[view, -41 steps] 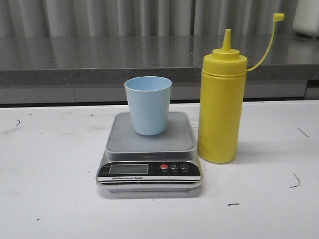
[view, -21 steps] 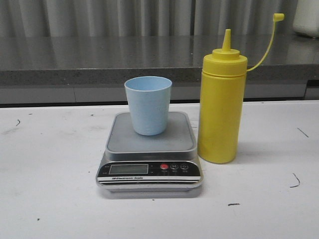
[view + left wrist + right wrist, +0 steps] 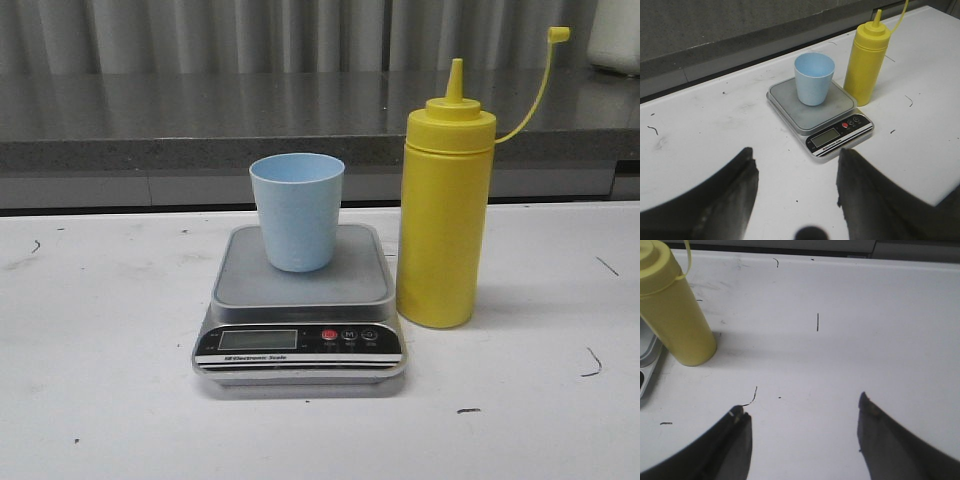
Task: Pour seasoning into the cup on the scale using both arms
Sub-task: 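Open the left gripper and withdraw it from the cup, then reach the right gripper to the yellow squeeze bottle and grasp it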
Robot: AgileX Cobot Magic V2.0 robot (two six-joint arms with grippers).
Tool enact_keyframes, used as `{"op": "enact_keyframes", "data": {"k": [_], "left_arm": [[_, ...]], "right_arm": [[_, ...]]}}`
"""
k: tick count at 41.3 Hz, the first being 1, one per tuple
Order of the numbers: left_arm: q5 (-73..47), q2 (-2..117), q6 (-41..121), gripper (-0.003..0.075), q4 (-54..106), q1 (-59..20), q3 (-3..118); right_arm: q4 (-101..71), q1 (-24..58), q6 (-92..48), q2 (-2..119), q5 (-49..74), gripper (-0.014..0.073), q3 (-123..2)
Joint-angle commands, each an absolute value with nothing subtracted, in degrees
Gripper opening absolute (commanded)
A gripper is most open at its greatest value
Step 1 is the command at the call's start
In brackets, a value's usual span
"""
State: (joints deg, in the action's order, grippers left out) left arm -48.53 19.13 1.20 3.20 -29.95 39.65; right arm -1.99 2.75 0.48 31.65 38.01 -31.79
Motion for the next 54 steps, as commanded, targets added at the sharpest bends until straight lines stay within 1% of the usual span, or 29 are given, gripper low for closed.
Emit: {"op": "enact_keyframes", "data": {"k": [1, 16, 20, 26, 33, 38, 42, 46, 54], "left_arm": [[-43.8, 19.7, 0.6, 0.0364, 3.3, -30.2, 41.1], [-43.8, 19.7, 0.6, 0.0364, 3.3, -30.2, 41.1], [-43.8, 19.7, 0.6, 0.0364, 3.3, -30.2, 41.1], [-43.8, 19.7, 0.6, 0.0364, 3.3, -30.2, 41.1], [-43.8, 19.7, 0.6, 0.0364, 3.3, -30.2, 41.1], [-43.8, 19.7, 0.6, 0.0364, 3.3, -30.2, 41.1], [-43.8, 19.7, 0.6, 0.0364, 3.3, -30.2, 41.1], [-43.8, 19.7, 0.6, 0.0364, 3.3, -30.2, 41.1], [-43.8, 19.7, 0.6, 0.0364, 3.3, -30.2, 41.1]], "right_arm": [[-1.7, 2.3, 0.0, 32.2, 34.2, 0.0479, -33.5], [-1.9, 2.3, 0.0, 32.2, 30.9, 0.0479, -33.5], [-1.9, 3.3, -3.9, 32.4, 29.8, 0.0498, -33.5], [-2.0, 8.4, -7.3, 33.9, 28.6, 0.0618, -33.6], [-2.6, 13.9, -7.7, 37.3, 25.6, 0.0605, -33.7], [-7.2, 17.0, -7.7, 41.4, 22.7, 0.0605, -33.7], [-11.3, 18.8, -7.7, 45.4, 17.6, 0.0605, -32.9], [-11.7, 21.1, -7.7, 49.0, 10.4, 0.0605, -30.7], [-11.5, 27.2, -7.7, 57.0, -10.0, 0.0605, -23.4]]}}
